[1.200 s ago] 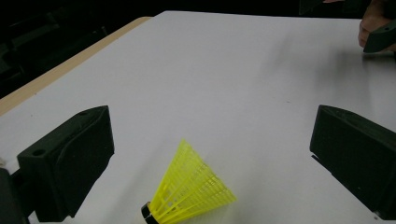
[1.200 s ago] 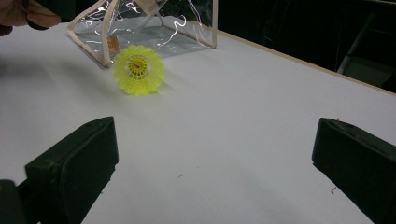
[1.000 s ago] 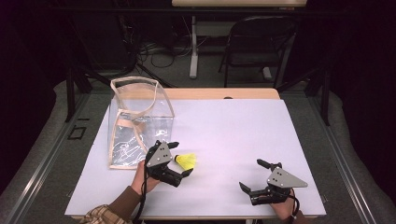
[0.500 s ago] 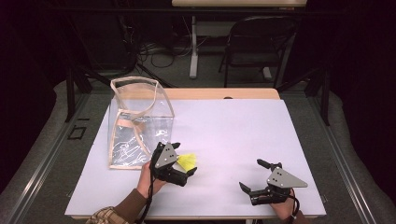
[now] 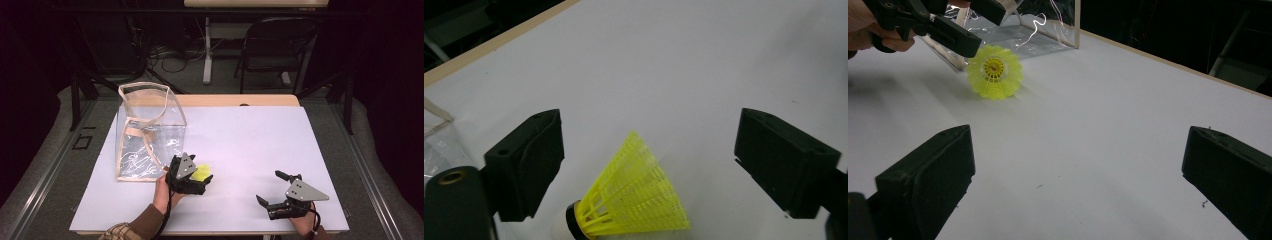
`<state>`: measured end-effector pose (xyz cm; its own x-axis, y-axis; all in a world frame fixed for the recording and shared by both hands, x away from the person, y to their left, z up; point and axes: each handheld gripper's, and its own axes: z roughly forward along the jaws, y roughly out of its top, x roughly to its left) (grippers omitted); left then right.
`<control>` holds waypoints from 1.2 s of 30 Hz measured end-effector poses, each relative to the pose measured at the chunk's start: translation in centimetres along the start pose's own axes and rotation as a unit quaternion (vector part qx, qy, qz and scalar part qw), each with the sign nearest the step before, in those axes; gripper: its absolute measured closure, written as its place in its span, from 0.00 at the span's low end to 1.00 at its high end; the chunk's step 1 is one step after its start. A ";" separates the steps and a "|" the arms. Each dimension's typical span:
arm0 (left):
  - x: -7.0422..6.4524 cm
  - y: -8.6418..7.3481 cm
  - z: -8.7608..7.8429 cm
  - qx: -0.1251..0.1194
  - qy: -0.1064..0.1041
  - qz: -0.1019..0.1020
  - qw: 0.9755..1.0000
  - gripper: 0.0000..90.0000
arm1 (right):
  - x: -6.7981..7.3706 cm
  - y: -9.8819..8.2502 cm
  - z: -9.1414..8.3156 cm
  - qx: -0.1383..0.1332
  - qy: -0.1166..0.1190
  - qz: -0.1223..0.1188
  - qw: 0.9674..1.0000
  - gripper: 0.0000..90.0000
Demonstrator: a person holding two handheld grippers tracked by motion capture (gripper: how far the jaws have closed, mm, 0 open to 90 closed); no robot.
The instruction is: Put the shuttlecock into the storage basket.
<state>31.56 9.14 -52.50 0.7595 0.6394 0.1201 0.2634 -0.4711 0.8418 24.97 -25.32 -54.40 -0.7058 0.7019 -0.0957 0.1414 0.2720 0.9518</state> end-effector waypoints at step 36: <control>0.0 -1.2 2.3 0.033 0.036 -0.007 0.999 0.84 | 0.0 0.0 -0.1 0.001 0.002 0.002 1.000 0.00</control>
<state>32.61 8.32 -54.66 0.7108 0.6875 0.1487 0.3139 -0.4993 0.8076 24.90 -25.41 -54.40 -0.7078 0.7007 -0.0900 0.1465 0.2702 0.9516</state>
